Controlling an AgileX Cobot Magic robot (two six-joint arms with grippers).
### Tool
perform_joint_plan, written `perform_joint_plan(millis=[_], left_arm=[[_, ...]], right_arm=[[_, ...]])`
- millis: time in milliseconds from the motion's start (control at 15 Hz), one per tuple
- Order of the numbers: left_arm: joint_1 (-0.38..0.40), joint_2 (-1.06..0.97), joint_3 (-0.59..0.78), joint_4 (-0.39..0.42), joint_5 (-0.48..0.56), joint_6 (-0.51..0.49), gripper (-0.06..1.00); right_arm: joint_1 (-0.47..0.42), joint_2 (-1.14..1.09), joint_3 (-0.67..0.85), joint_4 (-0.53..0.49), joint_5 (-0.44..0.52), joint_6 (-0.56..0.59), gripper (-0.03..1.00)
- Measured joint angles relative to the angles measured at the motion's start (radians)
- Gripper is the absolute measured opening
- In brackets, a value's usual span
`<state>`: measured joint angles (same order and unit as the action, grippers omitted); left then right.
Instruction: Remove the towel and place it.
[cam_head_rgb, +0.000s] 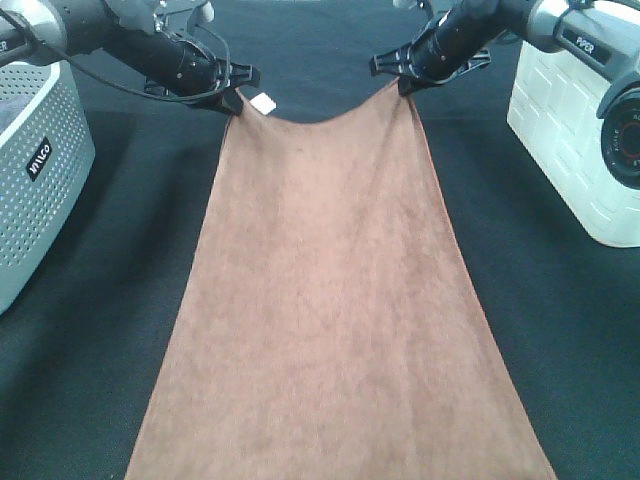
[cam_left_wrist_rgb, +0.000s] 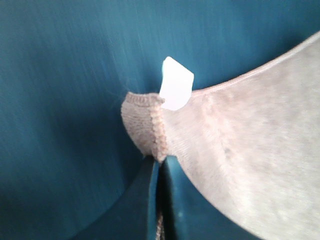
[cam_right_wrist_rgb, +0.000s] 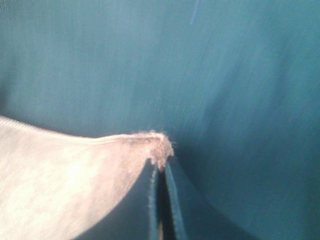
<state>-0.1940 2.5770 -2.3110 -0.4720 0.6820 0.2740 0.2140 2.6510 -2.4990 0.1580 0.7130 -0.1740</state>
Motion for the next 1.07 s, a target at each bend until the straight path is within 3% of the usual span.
perform_joint_plan(millis=[333,733,1067], left_arm=[[0.000,0.000,0.000,-0.001,-0.190,0.048,0.00],[-0.003,0.002,0.000,-0.001,-0.292,0.098,0.00],[-0.004,0.052,0.000,-0.008,-0.343,0.104,0.00]], right_arm=[[-0.012,0.000,0.000,0.036,-0.150,0.001,0.00],[-0.016,0.004,0.000,0.057,-0.245,0.001,0.00],[-0.025,0.051,0.000,0.078,-0.271,0.001,0.00]])
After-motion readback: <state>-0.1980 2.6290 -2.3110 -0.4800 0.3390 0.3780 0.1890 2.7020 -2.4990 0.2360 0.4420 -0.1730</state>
